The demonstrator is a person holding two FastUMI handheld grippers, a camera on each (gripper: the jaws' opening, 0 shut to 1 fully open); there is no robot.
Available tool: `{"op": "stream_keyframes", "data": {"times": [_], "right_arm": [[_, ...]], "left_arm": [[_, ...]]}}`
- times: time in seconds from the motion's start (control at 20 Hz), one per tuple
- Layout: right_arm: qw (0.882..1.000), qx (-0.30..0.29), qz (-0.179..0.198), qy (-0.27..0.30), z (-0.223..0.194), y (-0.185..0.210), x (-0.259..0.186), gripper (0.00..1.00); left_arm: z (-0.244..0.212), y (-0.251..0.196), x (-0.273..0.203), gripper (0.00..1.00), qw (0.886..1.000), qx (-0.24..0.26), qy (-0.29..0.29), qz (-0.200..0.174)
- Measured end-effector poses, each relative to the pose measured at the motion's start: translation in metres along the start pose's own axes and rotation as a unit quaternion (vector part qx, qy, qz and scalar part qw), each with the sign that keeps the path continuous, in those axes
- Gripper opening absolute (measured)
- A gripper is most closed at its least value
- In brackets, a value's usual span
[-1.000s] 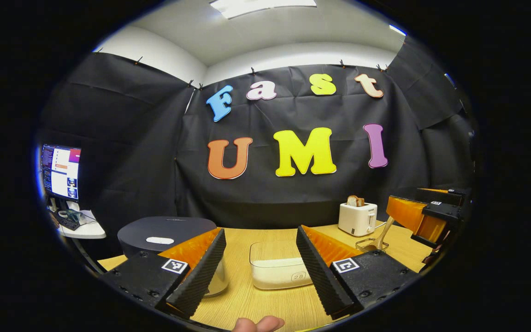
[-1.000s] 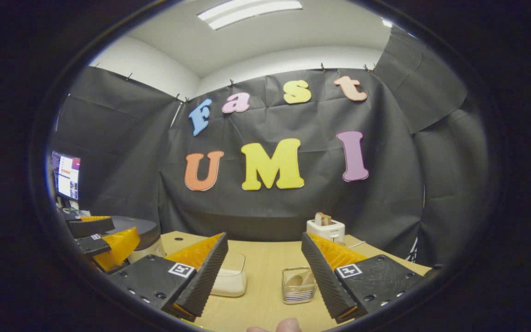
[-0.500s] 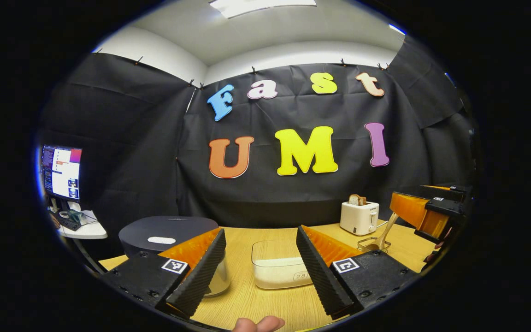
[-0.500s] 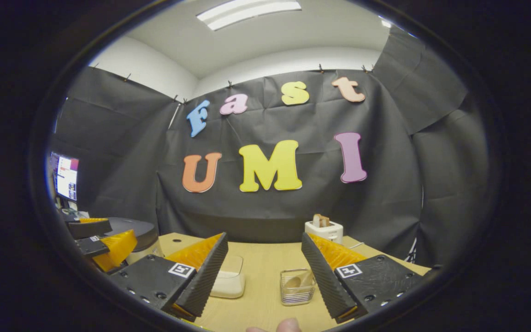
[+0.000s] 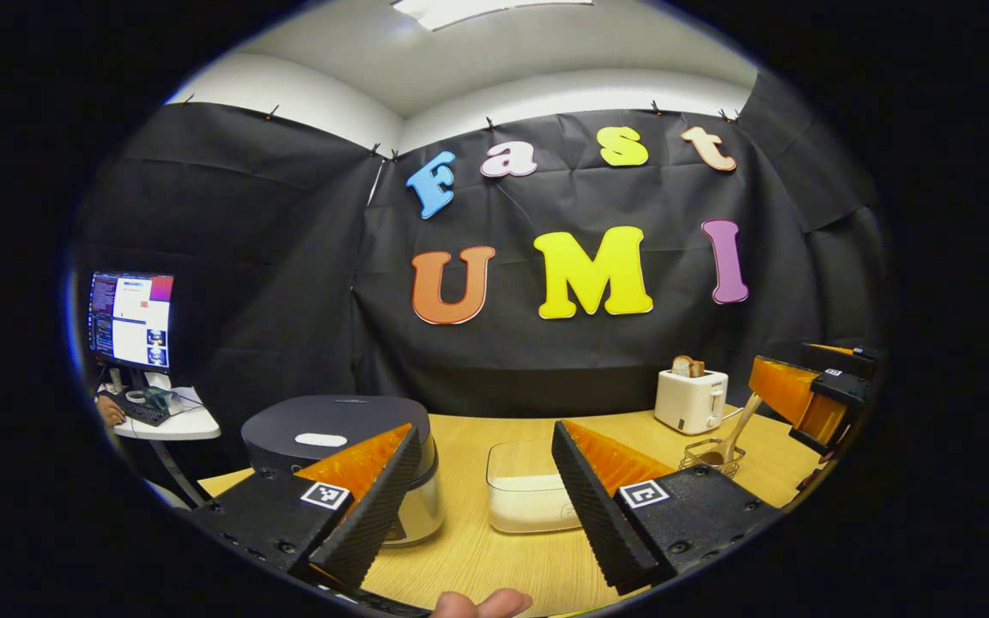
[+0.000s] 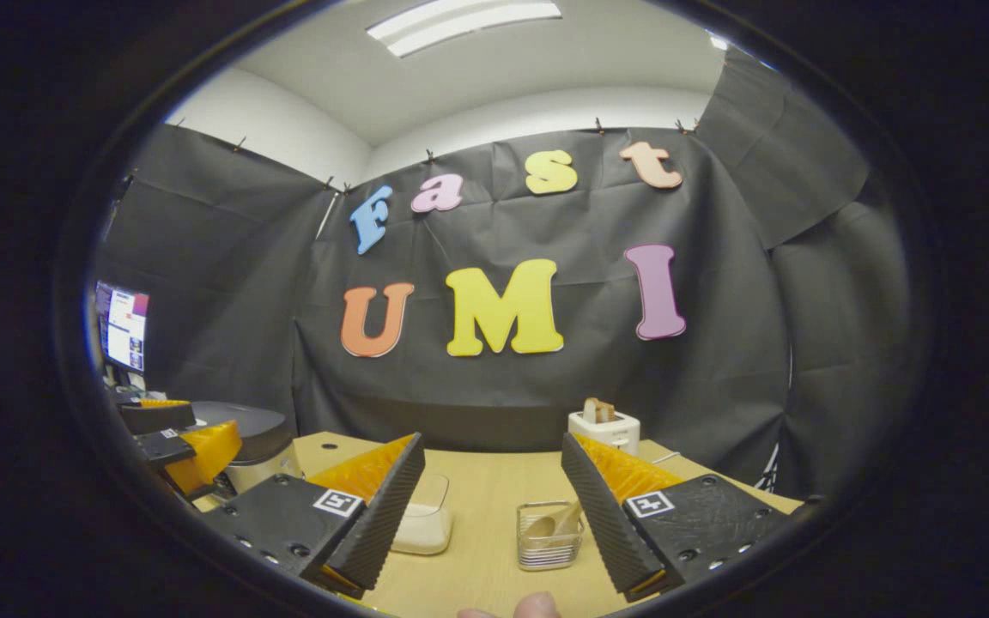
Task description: Close the left gripper, press the button to open the rice cooker; take a wooden spoon from the chopstick holder with the right hand, scoop a spoonful of rice and pour it into the rice cooker, then put the wooden spoon back into the chopstick holder.
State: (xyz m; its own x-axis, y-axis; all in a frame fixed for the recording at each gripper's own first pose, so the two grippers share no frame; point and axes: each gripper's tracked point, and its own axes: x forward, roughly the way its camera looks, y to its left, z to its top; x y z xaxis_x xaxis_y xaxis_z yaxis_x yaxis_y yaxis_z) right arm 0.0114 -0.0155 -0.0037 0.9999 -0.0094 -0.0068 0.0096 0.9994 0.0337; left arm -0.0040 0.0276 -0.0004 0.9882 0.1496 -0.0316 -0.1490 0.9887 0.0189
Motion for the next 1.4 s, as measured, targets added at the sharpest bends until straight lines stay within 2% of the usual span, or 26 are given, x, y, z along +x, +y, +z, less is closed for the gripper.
{"op": "stream_keyframes", "data": {"times": [0.3, 0.5, 0.75, 0.9, 0.95, 1.0, 1.05, 1.1, 1.15, 1.2, 1.3, 1.4], "right_arm": [[1.000, 0.019, 0.022, 0.009, -0.005, -0.014, 0.012, 0.95], [0.998, 0.038, 0.038, 0.021, -0.012, -0.016, 0.020, 0.95], [0.998, 0.036, 0.044, 0.020, -0.013, -0.023, 0.026, 0.96], [0.999, 0.020, 0.038, 0.018, -0.015, -0.030, 0.028, 0.96], [0.999, 0.015, 0.037, 0.016, -0.015, -0.032, 0.029, 0.95], [0.999, 0.013, 0.037, 0.015, -0.016, -0.033, 0.029, 0.92], [0.999, 0.016, 0.038, 0.014, -0.017, -0.033, 0.030, 0.95], [0.999, 0.021, 0.040, 0.014, -0.016, -0.033, 0.030, 0.95], [0.999, 0.026, 0.041, 0.013, -0.017, -0.033, 0.031, 0.95], [0.999, 0.029, 0.041, 0.013, -0.017, -0.034, 0.032, 0.95], [0.998, 0.029, 0.045, 0.017, -0.022, -0.032, 0.035, 0.95], [0.998, 0.030, 0.051, 0.019, -0.026, -0.032, 0.035, 0.92]], "left_arm": [[0.004, 0.051, 0.003, 0.98, 0.997, 0.018, 0.039, 0.072], [0.008, 0.087, 0.011, 0.98, 0.991, 0.041, 0.078, 0.097], [0.002, 0.099, 0.027, 0.93, 0.985, -0.012, 0.163, 0.056], [0.008, 0.125, 0.036, 0.88, 0.978, -0.009, 0.191, 0.079], [0.006, 0.130, 0.039, 0.82, 0.976, -0.011, 0.200, 0.082], [0.002, 0.131, 0.042, 0.83, 0.973, -0.020, 0.216, 0.081], [-0.002, 0.134, 0.042, 0.69, 0.970, -0.031, 0.228, 0.083], [-0.008, 0.138, 0.042, 0.64, 0.965, -0.039, 0.245, 0.090], [-0.016, 0.142, 0.043, 0.54, 0.959, -0.046, 0.262, 0.095], [-0.022, 0.142, 0.042, 0.55, 0.955, -0.053, 0.277, 0.094], [-0.036, 0.140, 0.044, 0.29, 0.944, -0.064, 0.310, 0.089], [-0.045, 0.139, 0.044, 0.18, 0.938, -0.066, 0.329, 0.085]]}}
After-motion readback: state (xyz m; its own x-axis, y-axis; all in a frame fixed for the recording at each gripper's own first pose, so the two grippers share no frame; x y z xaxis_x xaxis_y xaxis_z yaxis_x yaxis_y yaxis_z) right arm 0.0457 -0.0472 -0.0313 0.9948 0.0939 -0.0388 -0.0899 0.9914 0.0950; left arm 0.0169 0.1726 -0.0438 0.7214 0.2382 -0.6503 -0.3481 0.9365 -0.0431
